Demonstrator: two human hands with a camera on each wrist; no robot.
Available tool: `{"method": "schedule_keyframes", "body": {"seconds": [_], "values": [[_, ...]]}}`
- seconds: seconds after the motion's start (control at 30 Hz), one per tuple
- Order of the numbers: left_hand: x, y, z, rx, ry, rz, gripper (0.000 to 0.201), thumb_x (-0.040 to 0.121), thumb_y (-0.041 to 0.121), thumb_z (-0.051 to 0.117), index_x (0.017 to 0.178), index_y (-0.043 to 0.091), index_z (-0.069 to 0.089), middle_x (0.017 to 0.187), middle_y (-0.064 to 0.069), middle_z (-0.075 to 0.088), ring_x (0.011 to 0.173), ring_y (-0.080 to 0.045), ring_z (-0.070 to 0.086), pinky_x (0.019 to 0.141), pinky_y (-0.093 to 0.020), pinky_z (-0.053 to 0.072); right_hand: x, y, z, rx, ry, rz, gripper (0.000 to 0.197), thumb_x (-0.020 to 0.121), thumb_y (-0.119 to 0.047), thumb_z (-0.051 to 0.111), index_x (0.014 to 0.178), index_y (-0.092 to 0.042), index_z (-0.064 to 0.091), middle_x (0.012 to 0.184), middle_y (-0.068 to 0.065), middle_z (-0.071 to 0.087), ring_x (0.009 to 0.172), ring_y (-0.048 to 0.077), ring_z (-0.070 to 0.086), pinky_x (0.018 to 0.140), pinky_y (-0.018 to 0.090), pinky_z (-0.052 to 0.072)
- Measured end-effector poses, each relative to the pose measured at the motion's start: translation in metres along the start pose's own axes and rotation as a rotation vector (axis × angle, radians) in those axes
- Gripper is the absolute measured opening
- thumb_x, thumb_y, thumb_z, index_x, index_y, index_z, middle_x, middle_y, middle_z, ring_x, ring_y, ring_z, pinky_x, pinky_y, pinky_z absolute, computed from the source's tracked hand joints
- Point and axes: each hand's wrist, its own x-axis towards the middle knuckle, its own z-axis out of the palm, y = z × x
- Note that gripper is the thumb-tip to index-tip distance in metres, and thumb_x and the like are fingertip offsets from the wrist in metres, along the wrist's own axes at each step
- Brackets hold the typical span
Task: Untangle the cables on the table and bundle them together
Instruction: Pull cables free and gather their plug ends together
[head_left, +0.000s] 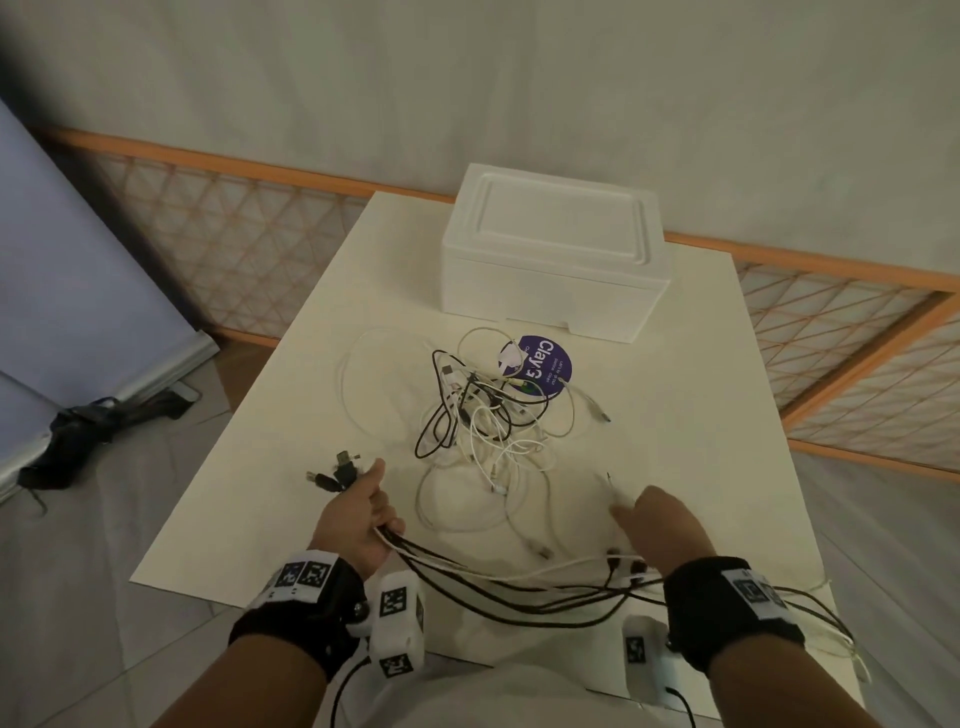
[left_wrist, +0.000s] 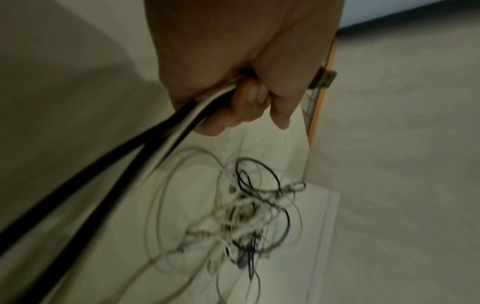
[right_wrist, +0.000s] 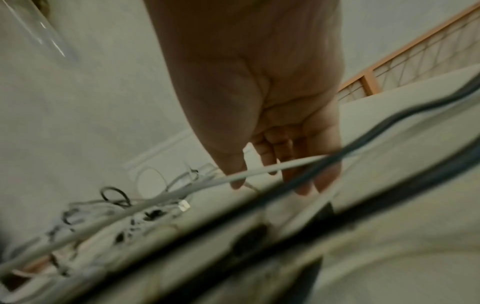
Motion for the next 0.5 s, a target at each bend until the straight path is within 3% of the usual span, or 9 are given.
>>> {"method": "schedule_keyframes", "body": {"seconds": [0.07, 0.13, 0.2, 0.27, 0.37, 0.43, 0.5], "values": [[-0.005, -0.001, 0.014, 0.035, -0.062, -0.007, 0.037, 0.093, 0.024, 0.059, 0.063, 0.022, 0.038, 0.041, 0.008, 0.023, 0.031, -0.007, 0.022, 0.038, -0.020, 0.025, 0.010, 0.000, 0.008, -0.040, -0.071, 0.021, 0.019, 0.092, -0.026, 0.050, 0.095, -0.007, 0.053, 0.098, 0.010, 0.057, 0.089, 0.025, 0.053, 0.075, 0.029, 0.039], [-0.010, 0.001, 0.028, 0.054, -0.127, 0.008, 0.037, 0.094, 0.025, 0.058, 0.063, 0.022, 0.039, 0.042, 0.008, 0.025, 0.031, -0.006, 0.022, 0.039, -0.019, 0.026, 0.015, -0.006, 0.006, -0.025, -0.085, -0.005, 0.012, 0.093, -0.018, 0.047, 0.085, -0.009, 0.048, 0.094, 0.011, 0.056, 0.094, 0.029, 0.057, 0.074, 0.028, 0.039], [-0.015, 0.005, 0.043, 0.058, -0.195, 0.015, 0.037, 0.095, 0.028, 0.055, 0.062, 0.022, 0.040, 0.043, 0.008, 0.030, 0.031, -0.005, 0.023, 0.040, -0.018, 0.028, 0.018, -0.016, -0.006, 0.107, -0.043, -0.053, 0.018, 0.094, -0.017, 0.045, 0.078, -0.010, 0.046, 0.082, 0.006, 0.055, 0.086, 0.029, 0.058, 0.071, 0.032, 0.043], [-0.019, 0.009, 0.056, 0.066, -0.262, 0.027, 0.036, 0.096, 0.031, 0.051, 0.063, 0.020, 0.043, 0.046, 0.006, 0.038, 0.031, -0.005, 0.025, 0.040, -0.018, 0.030, 0.014, -0.030, -0.026, 0.330, 0.072, -0.159, 0.017, 0.096, -0.016, 0.044, 0.081, -0.009, 0.048, 0.076, 0.003, 0.063, 0.076, 0.027, 0.061, 0.069, 0.035, 0.046], [-0.023, 0.011, 0.076, 0.085, -0.302, 0.034, 0.035, 0.096, 0.032, 0.052, 0.065, 0.016, 0.049, 0.051, 0.003, 0.047, 0.033, -0.006, 0.027, 0.041, -0.020, 0.031, 0.002, -0.054, -0.052, 0.486, 0.186, -0.326, 0.015, 0.099, -0.015, 0.042, 0.089, -0.008, 0.050, 0.068, 0.001, 0.064, 0.066, 0.019, 0.061, 0.061, 0.025, 0.047], [-0.025, 0.009, 0.085, 0.109, -0.300, 0.028, 0.040, 0.095, 0.032, 0.053, 0.059, 0.015, 0.048, 0.047, 0.002, 0.044, 0.033, -0.008, 0.027, 0.043, -0.022, 0.033, -0.004, -0.069, -0.059, 0.595, 0.173, -0.360, 0.013, 0.098, -0.012, 0.043, 0.090, -0.007, 0.051, 0.067, 0.004, 0.058, 0.061, 0.017, 0.058, 0.056, 0.017, 0.049], [-0.027, 0.007, 0.089, 0.154, -0.288, 0.015, 0.049, 0.094, 0.035, 0.055, 0.051, 0.016, 0.040, 0.041, 0.001, 0.035, 0.033, -0.011, 0.028, 0.048, -0.025, 0.034, -0.009, -0.081, -0.062, 0.690, 0.148, -0.368, 0.011, 0.097, -0.009, 0.045, 0.088, -0.008, 0.052, 0.066, 0.002, 0.056, 0.056, 0.011, 0.058, 0.058, 0.021, 0.053]]}}
